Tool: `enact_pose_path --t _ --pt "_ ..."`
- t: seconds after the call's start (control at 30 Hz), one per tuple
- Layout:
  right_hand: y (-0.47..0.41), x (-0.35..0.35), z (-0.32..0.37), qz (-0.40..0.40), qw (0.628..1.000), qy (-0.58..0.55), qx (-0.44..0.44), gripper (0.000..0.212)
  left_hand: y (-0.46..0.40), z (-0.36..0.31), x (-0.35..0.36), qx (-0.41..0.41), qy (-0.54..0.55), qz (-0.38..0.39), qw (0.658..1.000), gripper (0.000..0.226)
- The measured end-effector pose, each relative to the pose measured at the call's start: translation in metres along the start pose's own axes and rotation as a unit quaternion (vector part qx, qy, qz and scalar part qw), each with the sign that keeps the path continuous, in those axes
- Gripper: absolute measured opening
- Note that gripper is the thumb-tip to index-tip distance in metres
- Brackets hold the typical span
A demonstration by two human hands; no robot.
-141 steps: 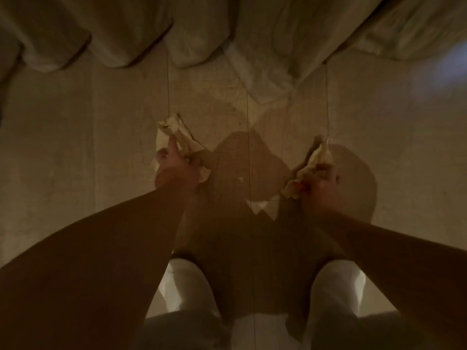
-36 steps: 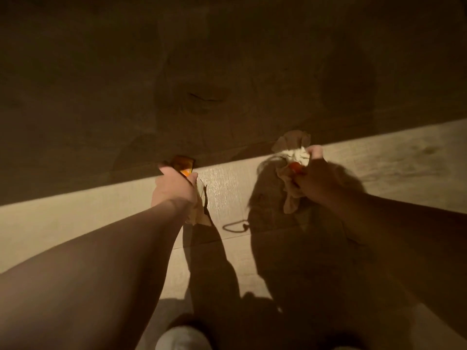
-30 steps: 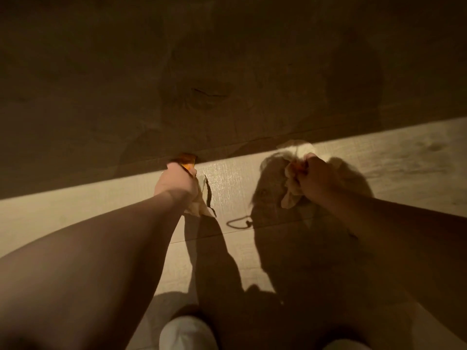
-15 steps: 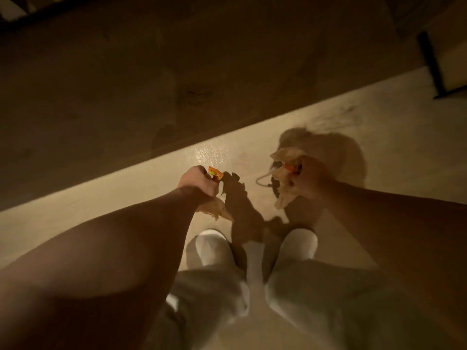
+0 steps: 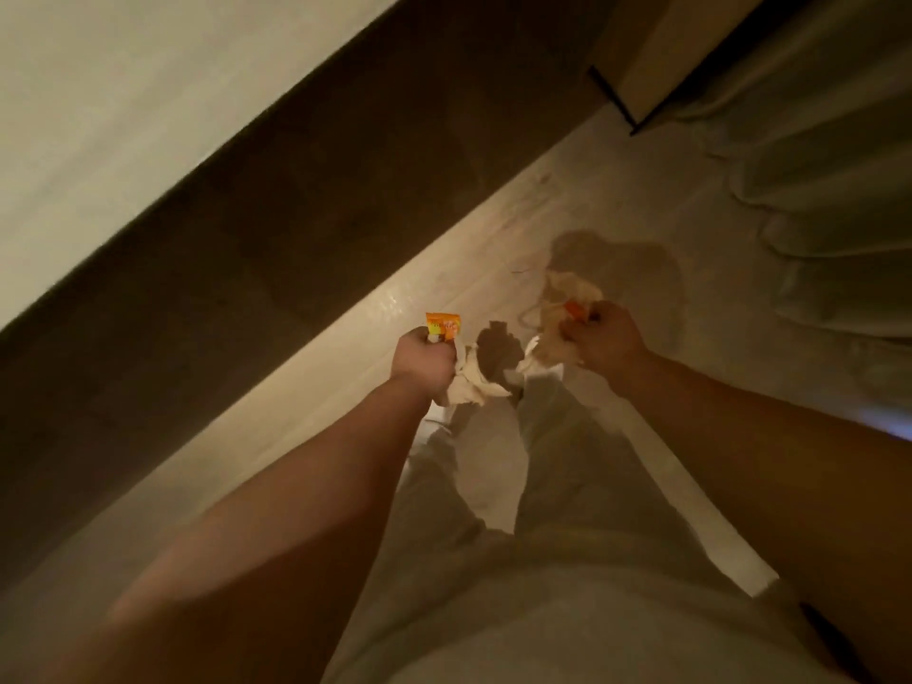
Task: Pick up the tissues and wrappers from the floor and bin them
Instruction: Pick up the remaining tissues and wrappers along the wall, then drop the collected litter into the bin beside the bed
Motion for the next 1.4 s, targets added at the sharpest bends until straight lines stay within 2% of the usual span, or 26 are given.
enact_pose_path --t 0.1,0.27,0.37,0.47,0.6,0.7,0.8,0.87,0.97,1.1,1.2,1.33,1.4 --pt "0.051 0.012 0.000 -0.059 0.995 -0.069 0.041 0.031 0.027 0.011 -0.024 0.008 -0.022 0.013 1.000 0.015" --pt "0.124 0.033 -0.017 -0.118 0.971 -0.180 0.102 0.027 0.055 0.028 -0.035 -0.001 -0.070 0.034 0.997 0.018" --pt "0.165 0.034 -0.041 -0.167 0.948 -0.236 0.136 0.024 0.067 0.041 -0.018 0.011 -0.145 0.043 0.988 0.017" --pt "0.210 0.033 -0.074 -0.217 0.900 -0.329 0.187 0.008 0.075 0.056 0.013 0.031 -0.252 0.045 0.966 0.021" --pt "0.284 0.033 -0.130 -0.307 0.845 -0.385 0.209 0.017 0.089 0.088 0.071 0.062 -0.389 0.053 0.917 0.018" --pt "0.349 0.048 -0.180 -0.365 0.791 -0.428 0.243 0.010 0.123 0.126 0.118 0.083 -0.466 0.057 0.879 0.015" --pt "0.423 0.077 -0.235 -0.415 0.730 -0.462 0.287 0.012 0.146 0.183 0.163 0.098 -0.529 0.055 0.841 0.020" --pt "0.470 0.104 -0.265 -0.439 0.693 -0.481 0.308 0.012 0.151 0.226 0.186 0.099 -0.552 0.051 0.826 0.034" --pt "0.556 0.164 -0.316 -0.472 0.615 -0.521 0.357 0.016 0.172 0.319 0.220 0.111 -0.602 0.058 0.788 0.044" --pt "0.650 0.248 -0.359 -0.474 0.536 -0.557 0.422 0.012 0.151 0.437 0.254 0.114 -0.673 0.055 0.729 0.048" --pt "0.712 0.313 -0.375 -0.471 0.462 -0.593 0.462 0.028 0.146 0.534 0.257 0.115 -0.763 0.059 0.633 0.060" --pt "0.764 0.381 -0.374 -0.490 0.342 -0.636 0.489 0.031 0.235 0.635 0.233 0.152 -0.851 0.082 0.495 0.049" --pt "0.782 0.409 -0.368 -0.500 0.285 -0.648 0.498 0.033 0.246 0.674 0.231 0.152 -0.879 0.066 0.446 0.040"
Point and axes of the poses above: each hand's wrist, its own y-axis away from the middle knuckle, its own x-axis out of the palm, z = x × y, the point moved 2 cm from there along -y, towards the middle knuckle, and after that the axes turned 14 degrees about -x, right-handed, at the moved point
